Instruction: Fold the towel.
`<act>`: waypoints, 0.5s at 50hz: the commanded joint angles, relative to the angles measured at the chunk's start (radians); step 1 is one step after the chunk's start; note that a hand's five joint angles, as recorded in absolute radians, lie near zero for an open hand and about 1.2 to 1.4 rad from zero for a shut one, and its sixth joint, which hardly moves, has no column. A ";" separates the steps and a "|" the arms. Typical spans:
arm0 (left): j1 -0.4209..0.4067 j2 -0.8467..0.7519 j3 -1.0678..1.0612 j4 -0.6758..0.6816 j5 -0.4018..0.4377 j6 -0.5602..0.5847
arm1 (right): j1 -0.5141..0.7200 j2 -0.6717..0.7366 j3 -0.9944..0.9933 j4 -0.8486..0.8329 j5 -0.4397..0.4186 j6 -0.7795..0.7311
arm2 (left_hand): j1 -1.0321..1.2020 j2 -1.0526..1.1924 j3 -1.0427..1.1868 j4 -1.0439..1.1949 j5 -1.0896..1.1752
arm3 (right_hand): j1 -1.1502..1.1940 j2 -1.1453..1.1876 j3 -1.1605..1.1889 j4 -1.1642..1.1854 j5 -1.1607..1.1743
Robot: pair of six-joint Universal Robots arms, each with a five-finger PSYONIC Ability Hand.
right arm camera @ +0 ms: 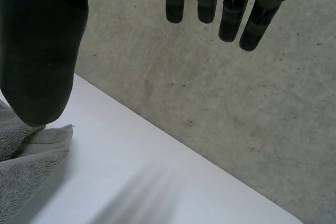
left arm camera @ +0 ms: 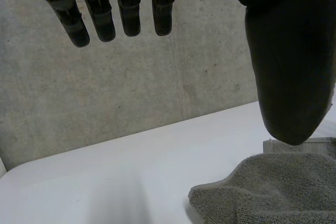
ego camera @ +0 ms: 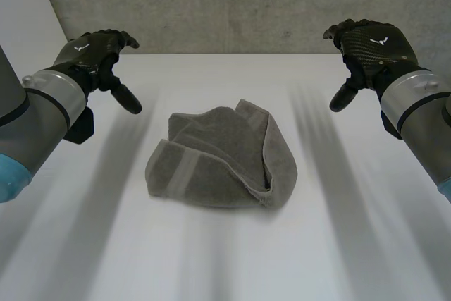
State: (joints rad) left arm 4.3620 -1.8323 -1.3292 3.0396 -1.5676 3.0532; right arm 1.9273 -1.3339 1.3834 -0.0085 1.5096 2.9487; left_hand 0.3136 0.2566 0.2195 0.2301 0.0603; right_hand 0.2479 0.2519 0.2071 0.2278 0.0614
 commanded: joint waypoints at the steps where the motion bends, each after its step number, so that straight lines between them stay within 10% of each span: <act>1: -0.004 -0.007 -0.004 0.002 0.008 0.001 | -0.002 0.002 0.002 0.001 -0.025 -0.013 | -0.118 -0.061 -0.045 -0.056 -0.039 | -0.073 -0.077 -0.033 -0.053 -0.061; 8: -0.022 -0.056 -0.025 0.027 0.041 0.006 | -0.001 0.045 0.013 0.005 -0.276 -0.214 | -0.109 -0.052 -0.045 -0.056 -0.030 | -0.073 -0.077 -0.033 -0.053 -0.061; 25: -0.088 -0.301 -0.051 0.022 0.140 0.246 | 0.018 0.312 -0.093 0.015 -0.338 -0.577 | -0.080 -0.022 -0.045 -0.056 -0.001 | -0.073 -0.077 -0.033 -0.053 -0.061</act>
State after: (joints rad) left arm 4.2984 -2.0514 -1.3907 3.0605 -1.4210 3.2428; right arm 1.9351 -1.1101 1.3464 0.0093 1.1892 2.4343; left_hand 0.3136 0.2565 0.2195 0.2301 0.0604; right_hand 0.2479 0.2519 0.2071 0.2278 0.0614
